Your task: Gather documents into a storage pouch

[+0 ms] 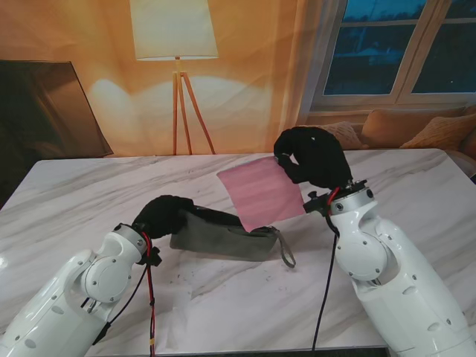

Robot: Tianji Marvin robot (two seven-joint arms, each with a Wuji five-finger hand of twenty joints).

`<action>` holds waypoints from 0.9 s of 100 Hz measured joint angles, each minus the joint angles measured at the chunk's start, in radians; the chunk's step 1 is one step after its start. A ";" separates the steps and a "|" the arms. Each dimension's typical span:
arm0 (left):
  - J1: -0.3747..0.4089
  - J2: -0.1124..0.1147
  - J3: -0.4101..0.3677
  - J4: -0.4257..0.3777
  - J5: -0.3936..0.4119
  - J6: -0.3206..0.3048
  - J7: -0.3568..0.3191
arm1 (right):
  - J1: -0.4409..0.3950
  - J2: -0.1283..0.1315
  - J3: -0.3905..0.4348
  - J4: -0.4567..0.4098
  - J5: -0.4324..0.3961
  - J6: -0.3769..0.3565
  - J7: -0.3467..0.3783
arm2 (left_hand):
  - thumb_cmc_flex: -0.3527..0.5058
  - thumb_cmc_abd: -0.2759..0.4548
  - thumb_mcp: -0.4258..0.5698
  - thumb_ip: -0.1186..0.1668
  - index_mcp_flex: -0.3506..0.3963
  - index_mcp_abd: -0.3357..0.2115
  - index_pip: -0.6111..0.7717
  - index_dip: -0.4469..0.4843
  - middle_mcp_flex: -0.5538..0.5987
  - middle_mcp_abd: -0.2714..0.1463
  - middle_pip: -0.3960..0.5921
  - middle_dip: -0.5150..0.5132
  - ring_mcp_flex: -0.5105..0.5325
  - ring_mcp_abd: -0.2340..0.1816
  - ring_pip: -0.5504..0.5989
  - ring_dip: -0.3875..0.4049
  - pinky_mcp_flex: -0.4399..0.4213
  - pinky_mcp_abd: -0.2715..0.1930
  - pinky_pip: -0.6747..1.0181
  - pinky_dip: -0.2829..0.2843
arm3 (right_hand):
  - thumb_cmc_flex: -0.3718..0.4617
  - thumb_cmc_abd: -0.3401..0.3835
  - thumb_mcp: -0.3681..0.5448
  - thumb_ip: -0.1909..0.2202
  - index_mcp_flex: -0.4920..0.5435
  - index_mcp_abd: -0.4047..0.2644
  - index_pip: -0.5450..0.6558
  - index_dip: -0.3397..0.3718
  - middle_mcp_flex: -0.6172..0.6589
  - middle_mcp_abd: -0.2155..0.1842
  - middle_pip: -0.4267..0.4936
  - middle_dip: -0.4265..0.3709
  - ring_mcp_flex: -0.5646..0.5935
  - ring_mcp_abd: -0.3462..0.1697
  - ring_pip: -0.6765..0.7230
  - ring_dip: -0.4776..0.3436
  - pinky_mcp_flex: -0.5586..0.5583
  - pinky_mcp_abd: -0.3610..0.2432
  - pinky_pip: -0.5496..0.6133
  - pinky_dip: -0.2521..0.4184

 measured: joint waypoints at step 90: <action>0.006 -0.001 -0.002 -0.004 -0.010 0.005 -0.001 | 0.018 -0.002 -0.026 0.036 -0.009 0.023 -0.012 | -0.010 -0.007 0.019 0.000 0.000 0.001 0.002 0.000 0.000 0.002 0.025 0.000 0.002 0.000 0.019 0.000 0.009 0.000 0.005 0.015 | -0.009 0.010 0.000 0.000 0.000 -0.009 -0.002 0.004 0.000 0.000 0.000 0.000 0.000 0.000 -0.002 0.001 0.000 0.000 -0.002 0.000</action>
